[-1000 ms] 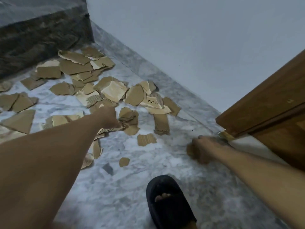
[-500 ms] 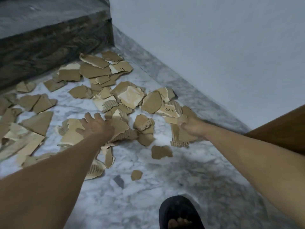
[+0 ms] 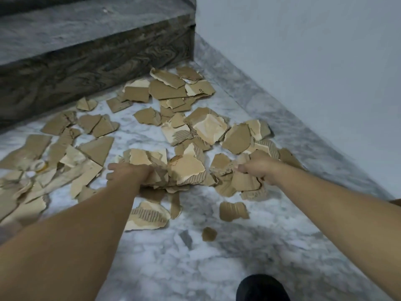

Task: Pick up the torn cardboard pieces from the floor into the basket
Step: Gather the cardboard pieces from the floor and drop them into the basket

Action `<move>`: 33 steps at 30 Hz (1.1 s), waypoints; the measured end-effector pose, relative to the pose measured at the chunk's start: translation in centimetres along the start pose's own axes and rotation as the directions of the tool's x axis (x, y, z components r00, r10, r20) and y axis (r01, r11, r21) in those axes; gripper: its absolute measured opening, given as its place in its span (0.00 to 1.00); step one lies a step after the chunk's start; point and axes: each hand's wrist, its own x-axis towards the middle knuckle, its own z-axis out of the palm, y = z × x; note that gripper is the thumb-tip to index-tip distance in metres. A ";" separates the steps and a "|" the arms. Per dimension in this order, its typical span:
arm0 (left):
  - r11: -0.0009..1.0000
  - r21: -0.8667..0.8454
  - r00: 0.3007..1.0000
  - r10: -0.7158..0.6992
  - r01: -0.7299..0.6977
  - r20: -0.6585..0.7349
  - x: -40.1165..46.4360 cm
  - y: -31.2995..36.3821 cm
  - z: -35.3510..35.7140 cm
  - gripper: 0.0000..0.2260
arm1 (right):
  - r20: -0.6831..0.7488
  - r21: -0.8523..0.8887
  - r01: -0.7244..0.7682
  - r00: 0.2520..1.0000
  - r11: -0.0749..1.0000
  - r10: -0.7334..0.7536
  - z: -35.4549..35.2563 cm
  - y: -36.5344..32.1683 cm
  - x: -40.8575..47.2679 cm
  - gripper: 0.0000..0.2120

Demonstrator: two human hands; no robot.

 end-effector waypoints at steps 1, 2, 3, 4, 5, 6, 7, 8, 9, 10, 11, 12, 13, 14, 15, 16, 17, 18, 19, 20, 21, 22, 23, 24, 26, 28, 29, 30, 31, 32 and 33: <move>0.999 -0.032 0.999 0.027 -0.026 0.019 -3.1 0.1 -1.4 0.62 | 0.007 0.016 0.036 0.999 0.999 -0.036 0.3 -0.8 0.0 0.31; 0.995 -0.091 0.998 0.041 -0.038 0.037 -4.7 0.4 -2.0 0.62 | 0.023 0.015 0.069 0.997 0.998 -0.069 0.7 -1.4 0.0 0.31; 0.986 -0.163 0.998 0.036 -0.027 0.052 -6.4 0.6 -2.8 0.62 | 0.045 0.004 0.090 0.995 0.996 -0.090 1.3 -1.9 0.0 0.31; 0.971 -0.238 0.997 0.043 -0.025 0.071 -7.2 0.7 -3.2 0.62 | 0.049 -0.013 0.102 0.994 0.995 -0.101 1.9 -2.2 0.1 0.30; 0.953 -0.302 0.995 0.053 -0.025 0.087 -7.8 0.9 -3.5 0.61 | 0.039 -0.027 0.102 0.994 0.994 -0.101 2.6 -2.4 0.2 0.28; 0.936 -0.350 0.991 0.071 -0.027 0.114 -8.7 0.9 -4.1 0.59 | 0.015 -0.042 0.096 0.995 0.994 -0.095 3.3 -2.5 0.4 0.26; 0.936 -0.351 0.989 0.065 -0.015 0.131 -9.1 0.9 -4.2 0.54 | 0.001 -0.072 0.088 0.996 0.994 -0.088 3.9 -2.6 0.5 0.26; 0.935 -0.354 0.990 0.069 -0.021 0.124 -9.5 0.8 -4.4 0.49 | -0.017 -0.104 0.078 0.997 0.991 -0.081 4.5 -2.7 0.5 0.26; 0.933 -0.359 0.989 0.058 -0.004 0.138 -9.7 0.7 -4.3 0.45 | -0.027 -0.124 0.073 0.997 0.990 -0.077 4.9 -3.0 0.3 0.29; 0.923 -0.384 0.985 0.057 0.010 0.163 -10.0 0.7 -4.4 0.41 | -0.037 -0.104 0.068 0.997 0.992 -0.072 5.2 -3.1 0.2 0.31; 0.899 -0.436 0.978 0.062 0.033 0.201 -9.6 0.6 -4.5 0.36 | -0.038 -0.041 0.066 0.997 0.997 -0.067 5.4 -3.3 0.2 0.32; 0.876 -0.480 0.967 0.077 0.051 0.243 -9.6 0.4 -4.7 0.31 | -0.033 0.048 0.060 0.998 0.997 -0.059 5.4 -3.4 0.3 0.33; 0.863 -0.500 0.953 0.085 0.075 0.290 -9.5 0.3 -4.8 0.26 | -0.029 0.127 0.054 0.998 0.990 -0.050 5.2 -3.5 0.3 0.33; 0.853 -0.513 0.935 0.101 0.093 0.339 -9.4 0.2 -4.9 0.22 | -0.018 0.178 0.045 0.999 0.983 -0.043 5.0 -3.7 0.3 0.32; 0.840 -0.531 0.919 0.115 0.112 0.376 -9.1 0.2 -5.0 0.20 | -0.009 0.205 0.046 0.999 0.978 -0.045 4.8 -3.8 0.4 0.31; 0.831 -0.542 0.904 0.129 0.126 0.408 -9.0 0.1 -5.1 0.20 | -0.002 0.219 0.046 0.999 0.975 -0.047 4.4 -3.9 0.6 0.30; 0.822 -0.553 0.892 0.139 0.137 0.429 -8.8 0.1 -5.2 0.21 | 0.010 0.235 0.050 0.998 0.971 -0.054 4.0 -4.0 0.7 0.28; 0.814 -0.563 0.881 0.155 0.143 0.447 -8.6 0.1 -5.5 0.21 | 0.022 0.252 0.048 0.998 0.967 -0.056 3.4 -4.2 0.8 0.26; 0.805 -0.576 0.872 0.174 0.141 0.457 -8.4 0.1 -5.9 0.21 | 0.034 0.260 0.053 0.997 0.964 -0.065 2.8 -4.4 0.8 0.24; 0.799 -0.587 0.871 0.191 0.131 0.454 -8.3 0.0 -6.4 0.19 | 0.034 0.263 0.062 0.997 0.963 -0.073 2.1 -4.7 0.9 0.24; 0.793 -0.599 0.876 0.204 0.114 0.437 -8.3 -0.1 -7.0 0.17 | 0.033 0.255 0.081 0.995 0.964 -0.092 1.4 -5.0 1.1 0.25; 0.789 -0.608 0.881 0.218 0.095 0.420 -8.3 -0.2 -7.6 0.16 | 0.033 0.224 0.109 0.992 0.968 -0.119 0.7 -5.5 1.1 0.26; 0.785 -0.614 0.883 0.232 0.077 0.407 -8.1 -0.4 -8.3 0.15 | 0.045 0.165 0.144 0.987 0.976 -0.153 0.2 -6.1 1.0 0.26; 0.793 -0.607 0.886 0.237 0.062 0.400 -7.9 -0.7 -9.0 0.16 | 0.069 0.091 0.173 0.981 0.981 -0.180 -0.2 -6.8 0.7 0.27; 0.813 -0.580 0.878 0.240 0.050 0.413 -7.6 -1.5 -10.3 0.17 | 0.165 -0.048 0.215 0.965 0.975 -0.205 -0.9 -8.1 0.1 0.31; 0.826 -0.561 0.864 0.241 0.057 0.443 -7.5 -2.7 -11.6 0.16 | 0.302 -0.152 0.266 0.930 0.952 -0.211 -0.7 -9.8 -0.9 0.29; 0.835 -0.547 0.860 0.234 0.061 0.453 -7.4 -3.1 -12.2 0.16 | 0.347 -0.212 0.296 0.914 0.931 -0.212 -0.5 -10.6 -1.4 0.28; 0.843 -0.534 0.861 0.229 0.058 0.455 -7.3 -3.5 -12.8 0.16 | 0.371 -0.284 0.330 0.904 0.900 -0.214 -0.1 -11.5 -1.8 0.30; 0.848 -0.527 0.855 0.231 0.058 0.465 -7.0 -4.0 -13.3 0.17 | 0.384 -0.343 0.362 0.896 0.867 -0.222 0.3 -12.6 -2.4 0.32; 0.854 -0.517 0.848 0.227 0.063 0.479 -7.0 -4.2 -13.7 0.18 | 0.399 -0.383 0.388 0.888 0.838 -0.229 0.5 -13.5 -3.0 0.32; 0.857 -0.510 0.844 0.224 0.066 0.486 -7.0 -4.6 -14.2 0.18 | 0.422 -0.412 0.418 0.875 0.810 -0.237 0.8 -14.6 -3.6 0.30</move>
